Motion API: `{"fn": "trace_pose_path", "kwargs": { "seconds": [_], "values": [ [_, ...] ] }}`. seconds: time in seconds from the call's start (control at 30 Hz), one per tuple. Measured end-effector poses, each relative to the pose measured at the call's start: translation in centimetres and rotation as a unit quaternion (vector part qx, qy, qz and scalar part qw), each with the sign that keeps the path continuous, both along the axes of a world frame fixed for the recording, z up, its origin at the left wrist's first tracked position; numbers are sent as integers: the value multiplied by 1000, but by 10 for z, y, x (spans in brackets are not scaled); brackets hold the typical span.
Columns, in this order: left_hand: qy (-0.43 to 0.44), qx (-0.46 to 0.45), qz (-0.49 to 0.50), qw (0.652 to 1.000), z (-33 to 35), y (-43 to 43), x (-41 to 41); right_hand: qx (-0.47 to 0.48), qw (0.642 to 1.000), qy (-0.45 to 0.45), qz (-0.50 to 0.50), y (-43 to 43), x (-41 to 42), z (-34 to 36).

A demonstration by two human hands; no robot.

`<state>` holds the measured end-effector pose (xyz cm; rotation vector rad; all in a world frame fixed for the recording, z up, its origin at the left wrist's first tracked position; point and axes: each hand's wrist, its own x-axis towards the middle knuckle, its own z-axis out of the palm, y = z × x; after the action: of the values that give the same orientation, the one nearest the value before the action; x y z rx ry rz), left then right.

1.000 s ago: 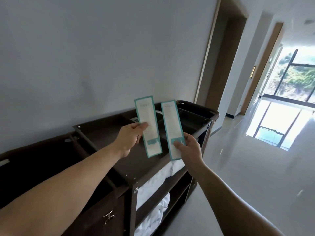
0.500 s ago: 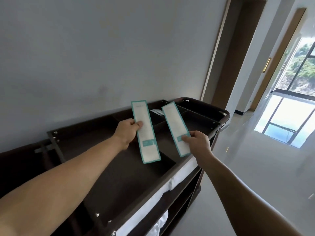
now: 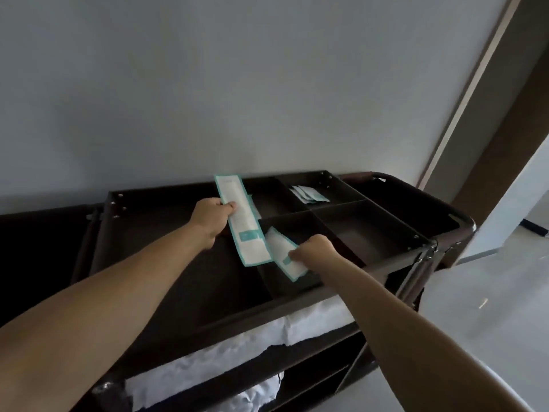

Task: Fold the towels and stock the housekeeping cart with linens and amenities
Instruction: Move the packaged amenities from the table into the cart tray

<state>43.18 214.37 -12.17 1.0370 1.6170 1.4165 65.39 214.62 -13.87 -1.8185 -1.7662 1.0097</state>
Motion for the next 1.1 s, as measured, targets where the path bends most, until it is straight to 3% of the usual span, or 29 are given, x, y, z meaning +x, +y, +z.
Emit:
{"fn": "trace_pose_path", "kwargs": {
  "seconds": [0.13,0.3,0.37,0.5,0.57,0.7,0.8,0.87,0.93,1.0,1.07,1.1],
  "values": [
    [-7,-1,24,1000,0,-5,-15,-30,996,-44,76,5,-18,-9],
    [-16,13,33,999,1,-2,-27,-53,964,-194,173,8,-15,-9],
    [-18,16,32,999,-1,1,-29,-67,962,-186,188,10,-8,-8],
    [-6,4,37,999,-6,-1,-30,-99,980,-80,153,12,-7,-14],
    [-5,7,50,999,-5,-3,-27,-107,975,-87,173,17,-13,-19],
    [-6,20,84,996,-5,-14,-22,-92,954,-167,230,29,-19,-30],
    [4,4,93,996,-7,-22,-12,-13,907,-284,311,35,-20,-34],
    [-17,-4,95,995,-9,-27,-4,30,891,-316,323,38,-17,-32],
    [-36,-9,106,994,-11,-32,6,84,911,-264,305,44,-12,-29],
    [-78,-7,109,991,-13,-35,18,91,955,-74,272,49,-8,-17],
    [-121,-13,88,989,-13,-35,35,41,962,94,253,50,-4,-3],
    [-132,-17,76,988,-12,-34,45,19,957,135,257,50,-1,2]
  ]
}}
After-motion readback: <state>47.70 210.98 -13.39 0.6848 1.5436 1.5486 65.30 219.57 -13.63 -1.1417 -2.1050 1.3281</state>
